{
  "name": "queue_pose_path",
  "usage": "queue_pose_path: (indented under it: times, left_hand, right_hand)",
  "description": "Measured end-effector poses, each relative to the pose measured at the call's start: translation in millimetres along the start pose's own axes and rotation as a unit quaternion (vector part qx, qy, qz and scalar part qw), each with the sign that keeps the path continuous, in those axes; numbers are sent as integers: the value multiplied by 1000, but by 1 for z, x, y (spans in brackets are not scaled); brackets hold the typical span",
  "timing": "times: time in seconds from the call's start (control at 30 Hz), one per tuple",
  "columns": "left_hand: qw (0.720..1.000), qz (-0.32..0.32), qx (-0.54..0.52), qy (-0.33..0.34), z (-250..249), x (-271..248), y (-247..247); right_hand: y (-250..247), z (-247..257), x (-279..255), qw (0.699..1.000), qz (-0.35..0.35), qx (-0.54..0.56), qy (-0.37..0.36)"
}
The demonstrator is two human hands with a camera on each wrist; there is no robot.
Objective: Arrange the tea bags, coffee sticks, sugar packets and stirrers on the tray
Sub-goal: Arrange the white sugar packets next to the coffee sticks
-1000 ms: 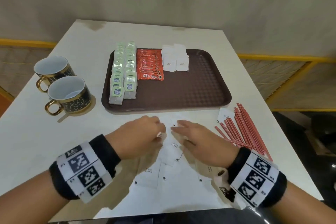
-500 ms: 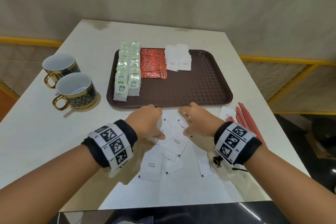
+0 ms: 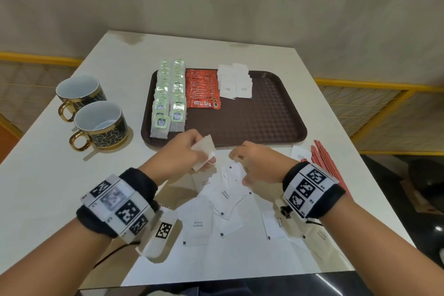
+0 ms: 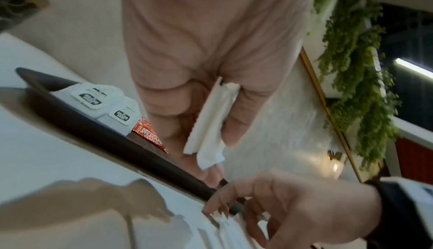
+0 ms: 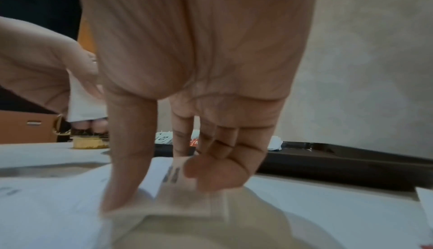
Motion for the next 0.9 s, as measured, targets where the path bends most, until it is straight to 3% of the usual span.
queue_pose_path:
  times: [0.1,0.37,0.5,0.6,0.7,0.8,0.9]
  left_hand:
    - [991,0,-129,-19,6,-9,3]
    - [987,-12,-158,7,-1,-17,-10]
    - [983,-30,-181,18,-10,-16,-12]
    - [978,33,-201,40,-14,-15,1]
    - [969,93,-229,18,-13,-17,14]
    - [966,80,-245,12,-6,-17,10]
    - [964,61,-258,-2,-1,-19,1]
  right_hand:
    - [0,-1,2,1000,0,17,5]
    - [-14,-9,-12,990,-78,118,-29]
    - [-44,9,-30,954,-121,263,-71]
    - [-55,38,-35,927,-113,334,-127]
    - [-51,57,-26,937,-127,290,-151]
    - [-45,56,-18,936,-151,289,-133]
    - [-45,47,-18,916,-174,349,-97]
Point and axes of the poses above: each hand's wrist, its own x-axis towards the middle knuckle, its own y-axis out of the palm, z = x × y, the point moved 2 cm from there along x, towards the middle knuckle, and after that the axes turned 3 degrees about z, right-handed, at the moved point
